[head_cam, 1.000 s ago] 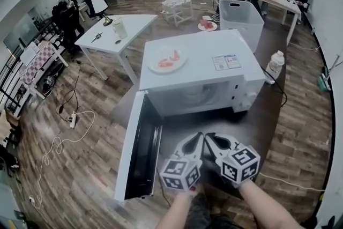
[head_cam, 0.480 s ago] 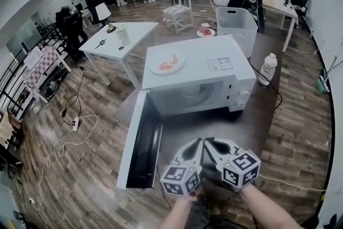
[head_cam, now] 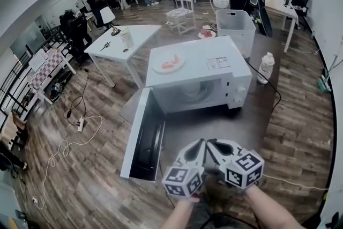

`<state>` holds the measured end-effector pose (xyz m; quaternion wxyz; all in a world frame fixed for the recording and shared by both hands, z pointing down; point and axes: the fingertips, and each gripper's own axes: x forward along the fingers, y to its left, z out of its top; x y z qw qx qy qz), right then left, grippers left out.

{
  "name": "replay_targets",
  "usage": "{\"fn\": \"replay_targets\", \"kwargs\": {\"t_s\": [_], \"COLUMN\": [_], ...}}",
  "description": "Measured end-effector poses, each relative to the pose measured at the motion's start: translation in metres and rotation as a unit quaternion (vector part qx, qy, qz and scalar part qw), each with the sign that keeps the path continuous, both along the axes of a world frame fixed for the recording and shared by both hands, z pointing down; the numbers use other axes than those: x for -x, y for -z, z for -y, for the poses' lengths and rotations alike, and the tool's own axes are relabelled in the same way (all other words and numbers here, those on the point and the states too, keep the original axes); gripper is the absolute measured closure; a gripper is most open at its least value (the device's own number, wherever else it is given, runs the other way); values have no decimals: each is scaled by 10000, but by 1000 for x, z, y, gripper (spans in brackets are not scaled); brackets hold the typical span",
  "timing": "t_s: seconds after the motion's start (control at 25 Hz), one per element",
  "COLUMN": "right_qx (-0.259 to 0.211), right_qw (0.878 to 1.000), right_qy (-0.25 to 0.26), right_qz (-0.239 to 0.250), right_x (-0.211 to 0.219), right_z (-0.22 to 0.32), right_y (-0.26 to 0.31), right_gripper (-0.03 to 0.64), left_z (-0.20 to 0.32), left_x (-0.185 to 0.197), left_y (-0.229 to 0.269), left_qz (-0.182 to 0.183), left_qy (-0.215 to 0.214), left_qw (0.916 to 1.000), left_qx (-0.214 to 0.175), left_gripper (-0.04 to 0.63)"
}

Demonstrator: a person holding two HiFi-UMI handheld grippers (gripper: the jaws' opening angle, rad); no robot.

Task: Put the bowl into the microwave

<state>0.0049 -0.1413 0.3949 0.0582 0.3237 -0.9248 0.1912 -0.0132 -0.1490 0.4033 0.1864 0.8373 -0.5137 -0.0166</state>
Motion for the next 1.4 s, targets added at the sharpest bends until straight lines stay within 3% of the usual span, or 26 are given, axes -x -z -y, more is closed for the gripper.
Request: {"fn": "replay_targets", "kwargs": {"t_s": [1.4], "right_qx": [-305], "right_qw": [9987], "right_qy": [404], "right_qz": [96], "right_x": [-17], "right_z": [-79], "right_y": [47], "right_gripper": [617], "left_z": [-72], "left_x": [-18], "left_y": [43], "left_qz": [-244], "left_qy": [109], "left_qw": [9995], "left_qx": [-157], "left_gripper": [586]}}
